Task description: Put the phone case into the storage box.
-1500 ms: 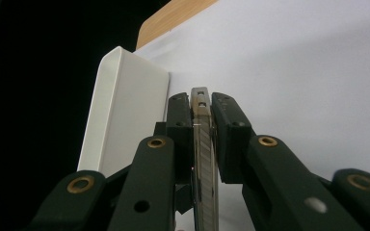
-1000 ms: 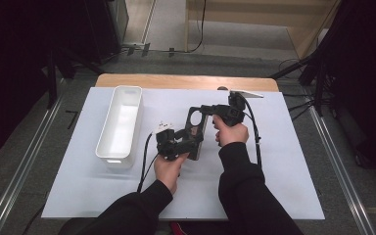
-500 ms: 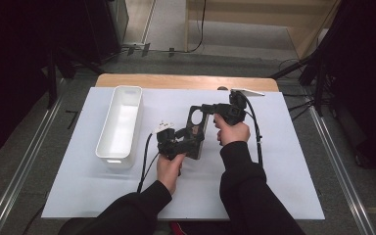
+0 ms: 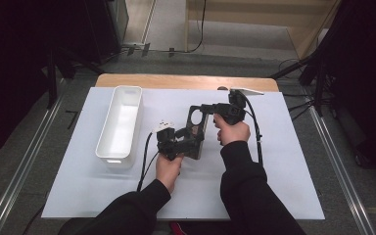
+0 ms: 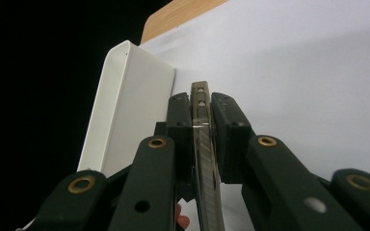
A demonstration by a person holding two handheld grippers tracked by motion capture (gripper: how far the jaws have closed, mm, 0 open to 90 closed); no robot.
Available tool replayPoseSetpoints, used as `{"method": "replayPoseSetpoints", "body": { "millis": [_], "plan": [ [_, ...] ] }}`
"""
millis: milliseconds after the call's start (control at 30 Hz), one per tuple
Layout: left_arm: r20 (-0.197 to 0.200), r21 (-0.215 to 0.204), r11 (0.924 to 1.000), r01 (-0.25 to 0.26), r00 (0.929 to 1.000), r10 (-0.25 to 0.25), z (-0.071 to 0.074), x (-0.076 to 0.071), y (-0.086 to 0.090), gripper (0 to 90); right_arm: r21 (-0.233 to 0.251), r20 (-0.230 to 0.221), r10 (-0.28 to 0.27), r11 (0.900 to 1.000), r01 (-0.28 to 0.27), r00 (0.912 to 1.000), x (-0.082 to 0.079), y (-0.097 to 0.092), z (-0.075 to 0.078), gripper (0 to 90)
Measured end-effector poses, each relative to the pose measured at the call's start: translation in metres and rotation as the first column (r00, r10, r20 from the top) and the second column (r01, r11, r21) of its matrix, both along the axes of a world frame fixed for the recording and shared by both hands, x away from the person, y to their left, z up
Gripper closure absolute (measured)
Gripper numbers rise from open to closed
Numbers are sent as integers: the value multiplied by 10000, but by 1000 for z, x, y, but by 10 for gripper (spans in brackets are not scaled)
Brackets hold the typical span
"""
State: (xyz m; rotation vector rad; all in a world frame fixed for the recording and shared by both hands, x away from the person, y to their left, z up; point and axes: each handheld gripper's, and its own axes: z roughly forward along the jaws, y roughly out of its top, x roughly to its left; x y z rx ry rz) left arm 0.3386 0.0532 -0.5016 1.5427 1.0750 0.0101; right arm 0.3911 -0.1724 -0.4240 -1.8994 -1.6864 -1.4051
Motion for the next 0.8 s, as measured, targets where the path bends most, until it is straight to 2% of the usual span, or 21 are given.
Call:
{"method": "replayPoseSetpoints", "body": {
  "millis": [133,367,567,667,800],
  "plan": [
    [5,321,9995,71,10000,-71,1,0,-2,12,64,6,34,10000,-34,10000,0,0,0,774],
    [51,376,9988,323,9995,-325,4,0,-1,12,-124,85,116,9999,-114,9999,1,1,3,774],
    [366,313,9991,293,9989,-304,10,-3,2,12,-252,159,163,9996,-159,9997,1,-5,3,774],
    [263,155,9990,414,9988,-418,12,-3,4,12,-286,241,213,9994,-206,9995,1,-7,4,774],
    [253,240,9980,580,9980,-586,17,-2,7,12,-329,303,319,9990,-309,9990,1,-12,4,774]
  ]
}}
